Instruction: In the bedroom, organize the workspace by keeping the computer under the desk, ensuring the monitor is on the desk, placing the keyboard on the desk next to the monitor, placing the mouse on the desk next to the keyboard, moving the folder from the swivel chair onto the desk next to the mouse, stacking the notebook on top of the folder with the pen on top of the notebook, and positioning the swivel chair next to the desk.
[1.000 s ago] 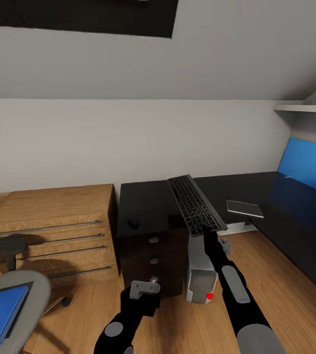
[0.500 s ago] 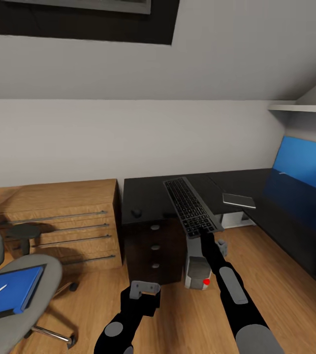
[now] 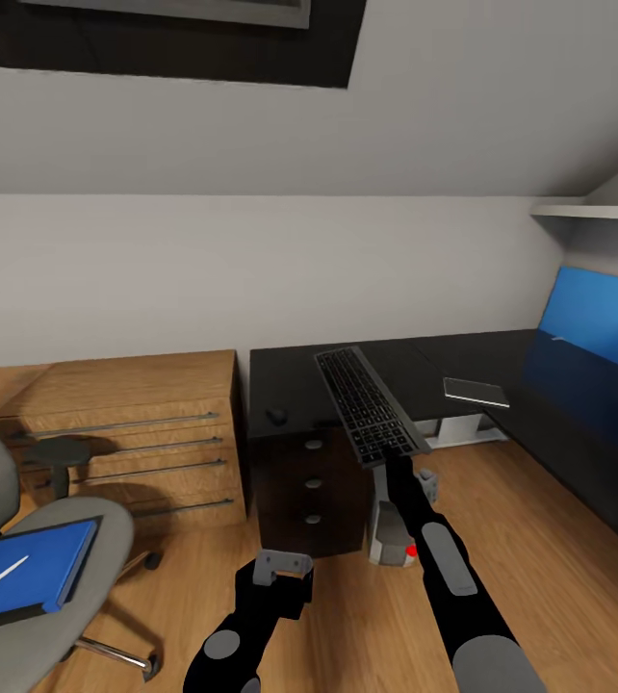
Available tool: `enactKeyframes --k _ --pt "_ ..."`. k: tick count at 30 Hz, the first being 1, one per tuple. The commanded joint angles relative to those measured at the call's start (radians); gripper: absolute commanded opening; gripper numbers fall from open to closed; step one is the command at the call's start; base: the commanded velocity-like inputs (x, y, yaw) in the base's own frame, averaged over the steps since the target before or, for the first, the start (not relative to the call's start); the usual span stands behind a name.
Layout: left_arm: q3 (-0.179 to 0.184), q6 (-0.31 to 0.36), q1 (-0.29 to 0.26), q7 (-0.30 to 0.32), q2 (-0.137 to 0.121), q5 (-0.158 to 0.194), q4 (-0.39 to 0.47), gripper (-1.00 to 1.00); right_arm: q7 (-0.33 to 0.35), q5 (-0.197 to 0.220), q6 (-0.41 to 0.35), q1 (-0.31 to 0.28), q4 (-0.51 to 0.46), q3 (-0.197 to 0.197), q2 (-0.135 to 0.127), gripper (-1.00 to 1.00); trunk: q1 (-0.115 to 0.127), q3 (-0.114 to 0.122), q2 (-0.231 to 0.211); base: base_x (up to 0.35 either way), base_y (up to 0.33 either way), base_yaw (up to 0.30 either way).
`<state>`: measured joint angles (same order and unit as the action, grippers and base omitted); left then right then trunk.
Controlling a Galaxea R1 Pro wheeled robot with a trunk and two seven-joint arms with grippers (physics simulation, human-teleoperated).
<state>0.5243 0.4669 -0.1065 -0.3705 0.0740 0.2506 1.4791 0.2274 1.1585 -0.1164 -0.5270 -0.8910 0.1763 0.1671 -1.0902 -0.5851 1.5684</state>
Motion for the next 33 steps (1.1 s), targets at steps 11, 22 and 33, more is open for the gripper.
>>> enactKeyframes --k 11,22,33 --pt "0.002 0.003 -0.001 -0.01 0.0 0.012 0.001 1.0 0.002 0.012 -0.023 0.001 0.0 0.006 0.0 -1.0 0.0 -0.001 0.001 0.0 0.004 0.0" --pt "0.002 0.003 -0.001 -0.01 0.0 0.01 0.001 1.0 -0.003 0.012 -0.024 0.001 0.002 0.005 0.002 -1.0 0.0 -0.001 0.001 0.128 0.108 0.0" --pt "0.003 0.003 -0.001 -0.01 0.0 0.011 0.001 1.0 -0.043 0.011 -0.023 0.001 0.05 0.004 0.0 -1.0 0.0 -0.001 0.001 0.06 0.047 0.0"
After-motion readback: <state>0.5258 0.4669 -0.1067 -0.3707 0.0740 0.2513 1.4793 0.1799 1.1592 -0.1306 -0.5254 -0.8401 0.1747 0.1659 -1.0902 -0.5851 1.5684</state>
